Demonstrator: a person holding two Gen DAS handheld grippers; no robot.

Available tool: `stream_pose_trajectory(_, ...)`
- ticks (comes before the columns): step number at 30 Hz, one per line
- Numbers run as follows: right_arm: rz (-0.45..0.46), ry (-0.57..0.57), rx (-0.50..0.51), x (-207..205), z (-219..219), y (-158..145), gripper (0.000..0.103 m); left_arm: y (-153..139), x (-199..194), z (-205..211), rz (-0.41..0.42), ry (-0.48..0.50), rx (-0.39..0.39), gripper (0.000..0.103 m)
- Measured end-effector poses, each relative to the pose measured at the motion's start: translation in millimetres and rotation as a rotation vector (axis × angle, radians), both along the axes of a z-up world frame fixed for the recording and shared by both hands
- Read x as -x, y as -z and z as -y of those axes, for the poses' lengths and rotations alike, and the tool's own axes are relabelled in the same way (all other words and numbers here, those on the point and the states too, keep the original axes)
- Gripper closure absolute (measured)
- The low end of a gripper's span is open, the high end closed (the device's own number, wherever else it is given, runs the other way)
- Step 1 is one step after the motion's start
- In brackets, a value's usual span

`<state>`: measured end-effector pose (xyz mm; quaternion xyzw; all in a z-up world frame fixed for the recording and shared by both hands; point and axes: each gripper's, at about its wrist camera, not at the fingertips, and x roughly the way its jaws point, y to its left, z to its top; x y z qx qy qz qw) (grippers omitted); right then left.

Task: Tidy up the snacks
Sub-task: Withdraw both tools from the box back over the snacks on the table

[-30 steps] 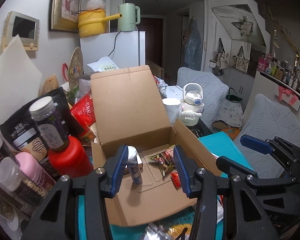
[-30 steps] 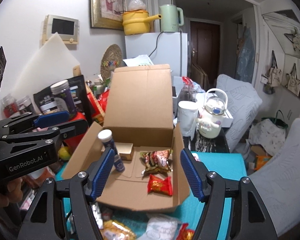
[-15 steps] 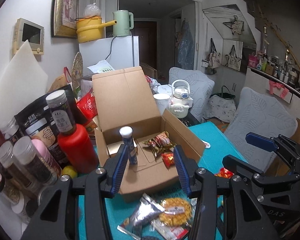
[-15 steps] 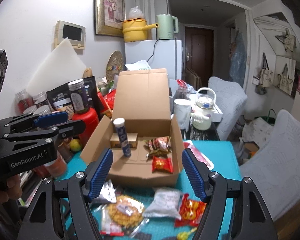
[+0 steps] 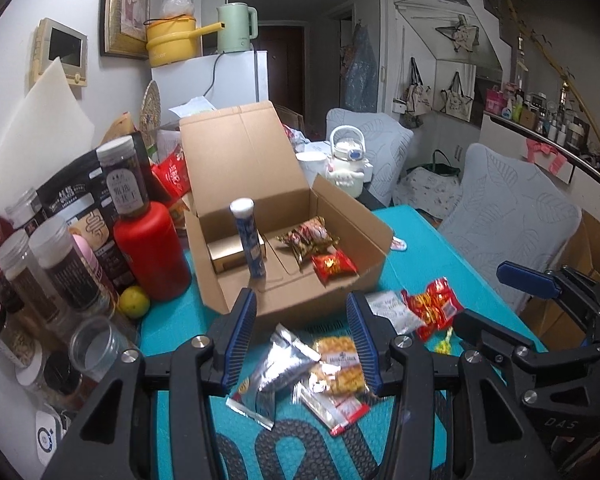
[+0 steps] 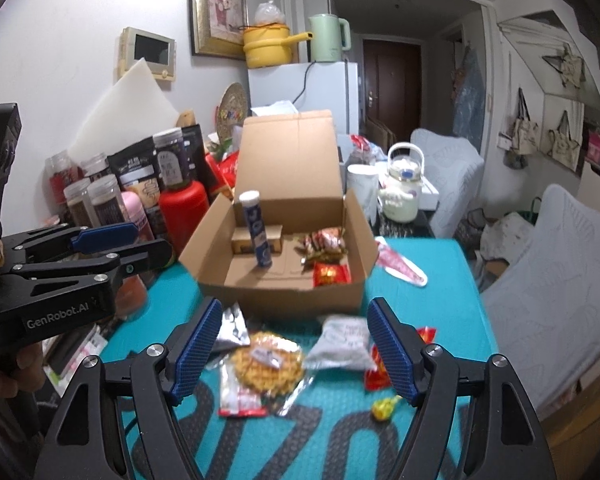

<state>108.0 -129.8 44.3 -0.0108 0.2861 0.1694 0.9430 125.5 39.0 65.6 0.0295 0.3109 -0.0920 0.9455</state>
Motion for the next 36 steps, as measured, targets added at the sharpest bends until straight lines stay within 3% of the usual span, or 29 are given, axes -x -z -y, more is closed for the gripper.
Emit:
stream_pose_trajectory(23, -0.206, -0.030, -0.028, 0.8, -18.7, 97.5, 0.027, 99.3, -4.8, -9.1, -0.234, 0.116, 0.002, 0.056)
stream_pose_trajectory(36, -0.269, -0.064, -0.029, -27.3, -28.3, 126.3, 0.027, 141.0, -50.8, -31.7, -0.318, 0.057, 0.004, 0.056)
